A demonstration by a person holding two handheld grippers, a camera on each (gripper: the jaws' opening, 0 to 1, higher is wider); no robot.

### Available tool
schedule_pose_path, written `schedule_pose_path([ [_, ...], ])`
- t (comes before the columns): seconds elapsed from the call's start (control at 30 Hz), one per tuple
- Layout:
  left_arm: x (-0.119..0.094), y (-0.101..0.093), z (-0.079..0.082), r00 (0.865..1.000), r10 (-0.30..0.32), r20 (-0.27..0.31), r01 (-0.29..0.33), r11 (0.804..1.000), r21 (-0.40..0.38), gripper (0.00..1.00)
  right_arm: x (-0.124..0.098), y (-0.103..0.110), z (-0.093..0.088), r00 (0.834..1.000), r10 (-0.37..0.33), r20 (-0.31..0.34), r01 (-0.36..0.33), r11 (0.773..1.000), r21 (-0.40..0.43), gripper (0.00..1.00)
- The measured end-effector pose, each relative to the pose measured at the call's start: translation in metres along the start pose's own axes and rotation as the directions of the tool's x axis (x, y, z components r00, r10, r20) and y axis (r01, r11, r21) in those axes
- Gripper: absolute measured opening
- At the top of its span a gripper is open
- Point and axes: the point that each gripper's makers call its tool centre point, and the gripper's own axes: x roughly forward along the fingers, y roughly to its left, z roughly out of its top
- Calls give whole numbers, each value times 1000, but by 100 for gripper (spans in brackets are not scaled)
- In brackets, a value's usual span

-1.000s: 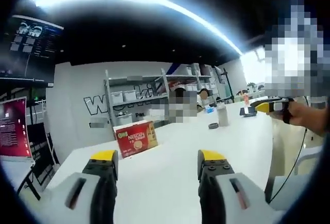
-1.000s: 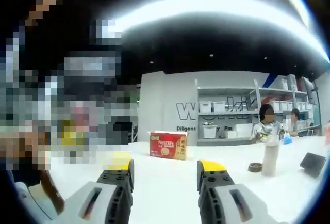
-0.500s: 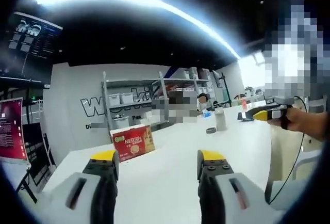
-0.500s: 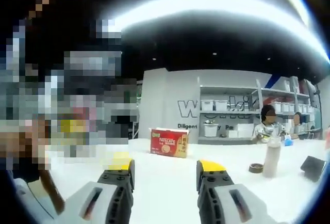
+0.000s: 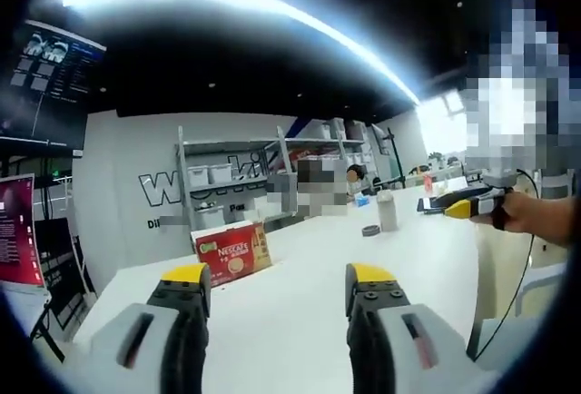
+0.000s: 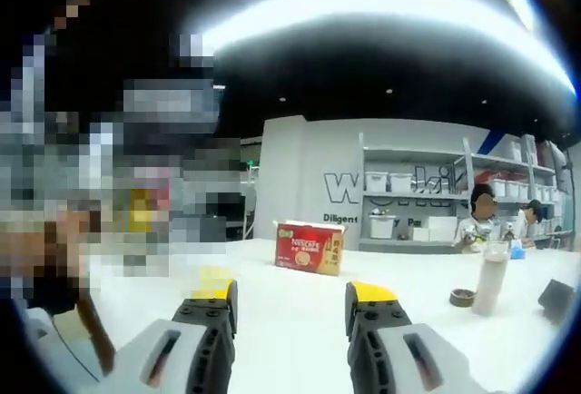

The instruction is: Tear open the coffee pouch, take out the coffee, and pour the coffee from the pouch into the cup

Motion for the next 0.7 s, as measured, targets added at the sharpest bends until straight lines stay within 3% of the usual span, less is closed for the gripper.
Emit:
schedule_pose_path([
  [0.3,8,-3,-1,1000,-17,-8,17,1000,3,62,17,-3,3,999,53,0,-53,999,-8,48],
  [0.47,9,-8,-1,999,-35,-19,36,999,31,61,28,2,6,994,110,-17,-110,993,-39,48],
  [0.57,9,-10,-1,999,-49,-23,50,999,9,60,32,3,12,991,129,-18,-130,989,-65,48],
  [0.7,12,-6,0,999,-35,-24,36,999,28,60,41,-2,14,990,142,-20,-143,986,-86,48],
])
